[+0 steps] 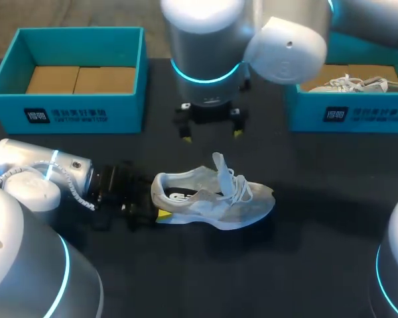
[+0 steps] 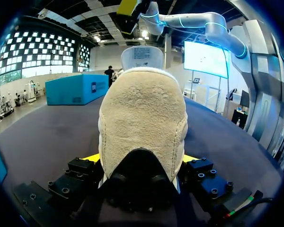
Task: Take the shoe out of the shoebox, open the shoe tongue, remove and reinsert the insole, then place the shoe into the shoebox
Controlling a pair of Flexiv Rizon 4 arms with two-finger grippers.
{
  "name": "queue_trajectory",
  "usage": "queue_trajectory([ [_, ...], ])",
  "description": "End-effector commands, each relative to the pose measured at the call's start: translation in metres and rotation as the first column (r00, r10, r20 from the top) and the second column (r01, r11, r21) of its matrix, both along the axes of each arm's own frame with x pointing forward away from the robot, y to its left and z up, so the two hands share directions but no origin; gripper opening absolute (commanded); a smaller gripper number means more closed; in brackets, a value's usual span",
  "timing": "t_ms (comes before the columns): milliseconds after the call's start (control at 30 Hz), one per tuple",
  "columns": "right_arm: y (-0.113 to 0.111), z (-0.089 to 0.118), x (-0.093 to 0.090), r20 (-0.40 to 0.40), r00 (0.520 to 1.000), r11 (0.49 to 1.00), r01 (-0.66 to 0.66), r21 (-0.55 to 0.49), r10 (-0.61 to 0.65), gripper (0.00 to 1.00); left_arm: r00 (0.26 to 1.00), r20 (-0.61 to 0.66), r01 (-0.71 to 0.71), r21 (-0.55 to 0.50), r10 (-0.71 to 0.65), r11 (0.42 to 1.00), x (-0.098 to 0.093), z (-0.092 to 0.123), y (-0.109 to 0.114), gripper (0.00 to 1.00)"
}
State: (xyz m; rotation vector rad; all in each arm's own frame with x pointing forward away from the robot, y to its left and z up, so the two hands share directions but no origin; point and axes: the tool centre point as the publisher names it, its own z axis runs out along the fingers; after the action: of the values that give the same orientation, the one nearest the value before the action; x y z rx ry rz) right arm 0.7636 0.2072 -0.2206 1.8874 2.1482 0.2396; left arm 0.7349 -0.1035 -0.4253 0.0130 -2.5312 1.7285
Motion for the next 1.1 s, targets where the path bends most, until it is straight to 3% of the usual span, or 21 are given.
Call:
queue_trajectory([
  [33, 0.016, -0.002, -0.002, -0.014, 0.953, 0.943, -0.301, -0.143, 0.302, 1.00, 1.000, 0.000, -0.001, 0.001, 0.001, 1.000, -0.001, -0.003, 0.000, 0.00],
  [833, 0.017, -0.002, -0.003, -0.032, 0.958, 0.949, -0.287, -0.132, 0.285, 1.00, 1.000, 0.000, -0.001, 0.001, 0.001, 1.000, -0.001, -0.003, 0.000, 0.00],
  [967, 0.026, -0.005, 0.030, 0.005, 0.849, 0.841, -0.522, -0.145, 0.528, 1.00, 1.000, 0.000, -0.001, 0.001, 0.001, 1.000, -0.001, -0.003, 0.000, 0.00],
  [1100, 0.030, -0.010, 0.041, 0.007, 0.711, 0.700, -0.690, -0.183, 0.703, 1.00, 1.000, 0.000, -0.001, 0.001, 0.001, 1.000, -0.001, -0.003, 0.000, 0.00],
])
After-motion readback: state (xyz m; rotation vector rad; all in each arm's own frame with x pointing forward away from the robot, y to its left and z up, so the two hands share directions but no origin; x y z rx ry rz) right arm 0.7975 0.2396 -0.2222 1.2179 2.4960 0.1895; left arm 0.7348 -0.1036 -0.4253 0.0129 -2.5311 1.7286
